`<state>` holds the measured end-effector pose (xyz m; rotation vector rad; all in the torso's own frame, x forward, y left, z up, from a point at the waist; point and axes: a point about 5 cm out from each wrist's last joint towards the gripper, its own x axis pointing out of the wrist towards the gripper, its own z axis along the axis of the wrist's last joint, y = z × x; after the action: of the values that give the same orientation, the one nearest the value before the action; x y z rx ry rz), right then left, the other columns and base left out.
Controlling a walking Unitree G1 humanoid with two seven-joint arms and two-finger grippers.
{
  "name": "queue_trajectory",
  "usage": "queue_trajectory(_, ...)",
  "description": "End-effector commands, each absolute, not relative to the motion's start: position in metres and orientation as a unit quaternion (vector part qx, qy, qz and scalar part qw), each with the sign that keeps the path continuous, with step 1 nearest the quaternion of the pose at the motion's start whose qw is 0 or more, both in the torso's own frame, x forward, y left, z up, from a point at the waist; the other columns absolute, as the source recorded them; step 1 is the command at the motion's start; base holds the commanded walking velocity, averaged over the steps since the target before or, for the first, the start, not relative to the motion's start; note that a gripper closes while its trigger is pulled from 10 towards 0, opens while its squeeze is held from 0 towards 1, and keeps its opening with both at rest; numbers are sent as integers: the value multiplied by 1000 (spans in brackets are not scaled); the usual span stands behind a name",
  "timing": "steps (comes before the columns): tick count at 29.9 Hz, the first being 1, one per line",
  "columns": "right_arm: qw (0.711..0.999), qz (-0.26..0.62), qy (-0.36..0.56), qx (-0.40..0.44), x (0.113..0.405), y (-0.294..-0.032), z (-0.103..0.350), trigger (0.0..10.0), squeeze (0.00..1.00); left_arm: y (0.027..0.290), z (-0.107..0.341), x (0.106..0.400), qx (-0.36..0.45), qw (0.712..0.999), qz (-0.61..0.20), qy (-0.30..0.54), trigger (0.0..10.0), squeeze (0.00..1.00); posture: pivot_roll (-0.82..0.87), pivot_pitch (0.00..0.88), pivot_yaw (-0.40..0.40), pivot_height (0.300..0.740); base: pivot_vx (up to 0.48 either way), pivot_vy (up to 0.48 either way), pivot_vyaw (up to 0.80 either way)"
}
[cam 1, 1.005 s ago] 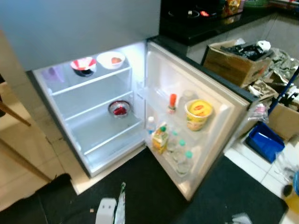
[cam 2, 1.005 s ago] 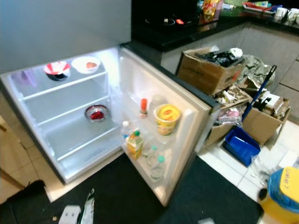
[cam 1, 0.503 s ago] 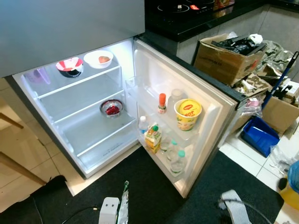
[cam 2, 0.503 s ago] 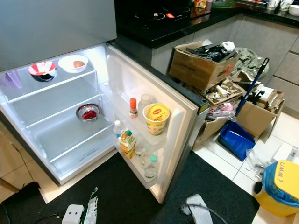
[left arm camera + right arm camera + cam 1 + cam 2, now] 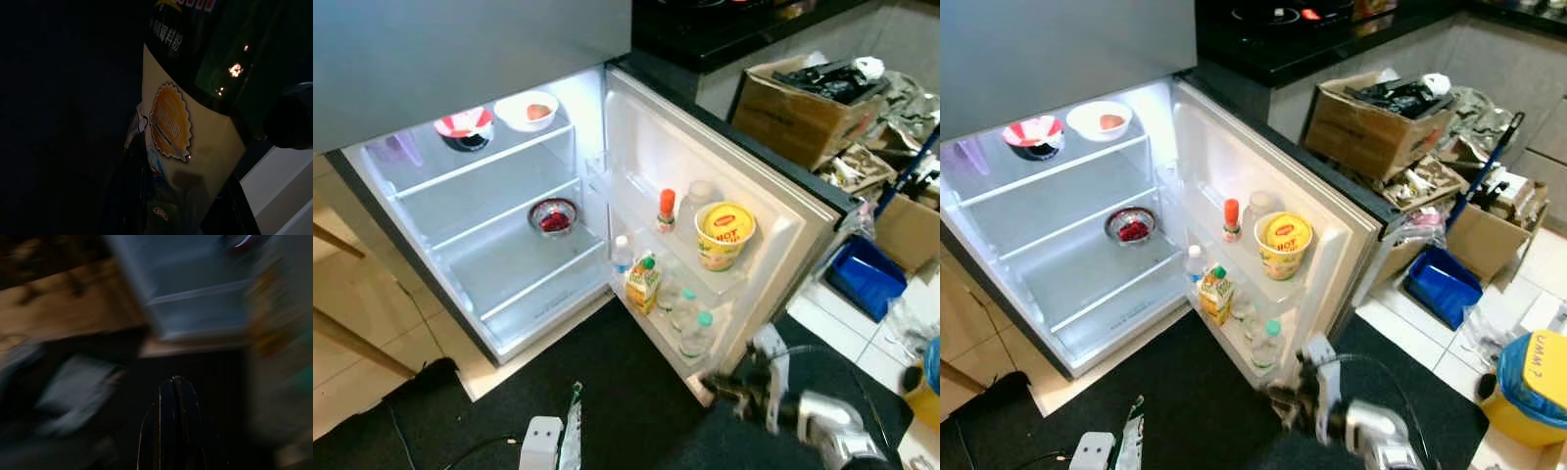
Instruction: Restocking fridge
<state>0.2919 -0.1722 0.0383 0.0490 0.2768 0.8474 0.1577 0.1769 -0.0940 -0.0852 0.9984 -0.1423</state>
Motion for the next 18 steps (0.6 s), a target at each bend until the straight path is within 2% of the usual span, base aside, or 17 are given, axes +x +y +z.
queue_trajectory(1,919,374,127,4,295,-179,39,10000,0,178,-97,149,-44,870,-63,488,10000,0,-119,111,-28,740,0,0,0)
queue_trajectory(2,919,374,127,4,295,-179,39,10000,0,178,-97,149,-44,870,-63,488,10000,0,-119,111,-28,740,0,0,0)
queue_trajectory(7,959,254,109,-69,317,-203,58,10000,0,177,-97,150,-44,871,-63,486,10000,0,-119,110,-27,740,0,0,0)
queue_trajectory(12,969,213,100,-82,321,-211,63,10000,0,178,-96,151,-44,871,-63,485,10000,0,-119,110,-27,740,0,0,0)
queue_trajectory(13,976,168,95,-98,325,-220,67,10000,0,178,-96,151,-43,871,-64,485,10000,0,-122,111,-26,740,0,0,0)
queue_trajectory(18,985,88,83,-123,330,-239,77,10000,0,177,-97,151,-42,871,-66,485,10000,0,-124,112,-23,740,0,0,0)
